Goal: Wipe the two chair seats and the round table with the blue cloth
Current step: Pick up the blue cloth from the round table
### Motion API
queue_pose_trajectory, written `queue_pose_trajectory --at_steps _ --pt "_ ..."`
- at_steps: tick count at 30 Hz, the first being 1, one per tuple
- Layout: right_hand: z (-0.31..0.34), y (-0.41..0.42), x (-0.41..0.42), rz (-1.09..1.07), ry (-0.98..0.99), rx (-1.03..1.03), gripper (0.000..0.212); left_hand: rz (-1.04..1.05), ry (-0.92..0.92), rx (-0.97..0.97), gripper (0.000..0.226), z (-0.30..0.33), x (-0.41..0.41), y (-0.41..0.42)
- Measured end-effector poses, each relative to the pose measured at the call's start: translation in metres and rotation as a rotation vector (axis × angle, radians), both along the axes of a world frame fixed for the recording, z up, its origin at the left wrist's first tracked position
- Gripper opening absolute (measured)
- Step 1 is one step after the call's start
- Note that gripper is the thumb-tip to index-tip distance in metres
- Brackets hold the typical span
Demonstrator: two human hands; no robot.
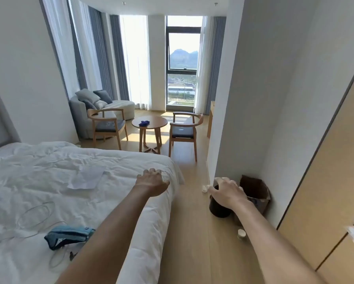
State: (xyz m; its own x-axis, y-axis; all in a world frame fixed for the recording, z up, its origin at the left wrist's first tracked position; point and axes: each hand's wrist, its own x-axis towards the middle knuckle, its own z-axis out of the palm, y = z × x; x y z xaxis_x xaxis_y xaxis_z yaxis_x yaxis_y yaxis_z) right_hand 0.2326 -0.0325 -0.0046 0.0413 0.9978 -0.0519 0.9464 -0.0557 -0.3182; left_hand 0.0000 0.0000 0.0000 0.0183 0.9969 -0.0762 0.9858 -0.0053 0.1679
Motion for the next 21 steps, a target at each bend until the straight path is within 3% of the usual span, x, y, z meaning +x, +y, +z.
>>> queue_pose_trajectory --at_steps 12,21 --pt "0.018 0.177 -0.012 0.029 -0.069 0.011 0.047 0.048 -0.049 0.019 0.057 0.002 -0.020 0.179" --pt "0.031 0.322 -0.019 0.040 -0.071 0.024 0.050 0.087 -0.058 -0.015 0.057 0.008 -0.026 0.321"
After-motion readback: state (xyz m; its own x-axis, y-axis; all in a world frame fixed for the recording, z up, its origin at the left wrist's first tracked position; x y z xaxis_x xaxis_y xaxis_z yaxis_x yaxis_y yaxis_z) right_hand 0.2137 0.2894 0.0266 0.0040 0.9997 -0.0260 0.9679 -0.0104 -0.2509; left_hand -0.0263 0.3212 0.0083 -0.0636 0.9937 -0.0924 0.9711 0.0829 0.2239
